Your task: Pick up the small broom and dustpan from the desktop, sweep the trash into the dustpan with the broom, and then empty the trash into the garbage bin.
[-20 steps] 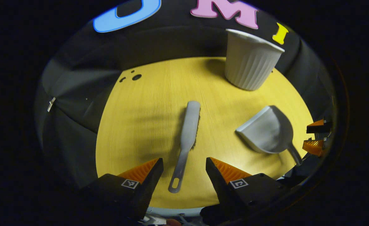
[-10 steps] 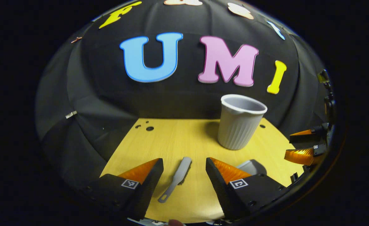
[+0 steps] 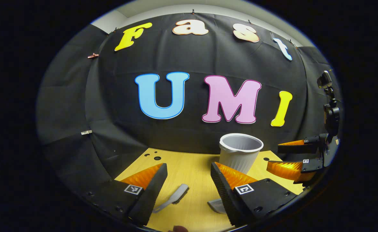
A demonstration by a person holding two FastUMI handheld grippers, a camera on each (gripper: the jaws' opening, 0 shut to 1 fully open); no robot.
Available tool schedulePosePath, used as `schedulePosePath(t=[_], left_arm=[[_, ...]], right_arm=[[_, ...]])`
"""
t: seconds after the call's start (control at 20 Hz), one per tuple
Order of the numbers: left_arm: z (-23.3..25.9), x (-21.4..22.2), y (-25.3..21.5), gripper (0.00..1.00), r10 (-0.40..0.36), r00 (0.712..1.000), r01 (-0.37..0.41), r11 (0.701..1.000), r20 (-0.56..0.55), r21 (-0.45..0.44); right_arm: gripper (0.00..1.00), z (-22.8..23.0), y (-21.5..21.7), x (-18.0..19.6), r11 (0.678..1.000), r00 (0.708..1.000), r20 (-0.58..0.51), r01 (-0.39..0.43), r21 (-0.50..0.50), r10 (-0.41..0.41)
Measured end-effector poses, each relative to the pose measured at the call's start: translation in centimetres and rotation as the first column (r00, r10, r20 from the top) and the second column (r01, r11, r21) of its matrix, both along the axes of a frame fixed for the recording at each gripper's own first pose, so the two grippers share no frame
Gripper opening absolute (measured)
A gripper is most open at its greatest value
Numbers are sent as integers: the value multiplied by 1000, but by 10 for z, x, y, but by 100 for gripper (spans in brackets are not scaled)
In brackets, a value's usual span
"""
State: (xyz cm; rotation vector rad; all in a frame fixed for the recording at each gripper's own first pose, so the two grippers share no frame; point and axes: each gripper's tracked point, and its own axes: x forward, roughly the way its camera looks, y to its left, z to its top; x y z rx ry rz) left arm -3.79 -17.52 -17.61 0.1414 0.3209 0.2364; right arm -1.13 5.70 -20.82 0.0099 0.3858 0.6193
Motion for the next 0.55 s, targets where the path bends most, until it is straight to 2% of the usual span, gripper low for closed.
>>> schedulePosePath(t=[0.25,0.55], left_arm=[[-10,-11,-7,89,44,999,-43,998,-5,37],[-24,-22,-23,89,94,995,-94,996,-17,-1]], right_arm=[[98,4,-9,5,1000,1000,18,-12,7,12],[98,2,-12,7,999,999,5,-33,21,33]])
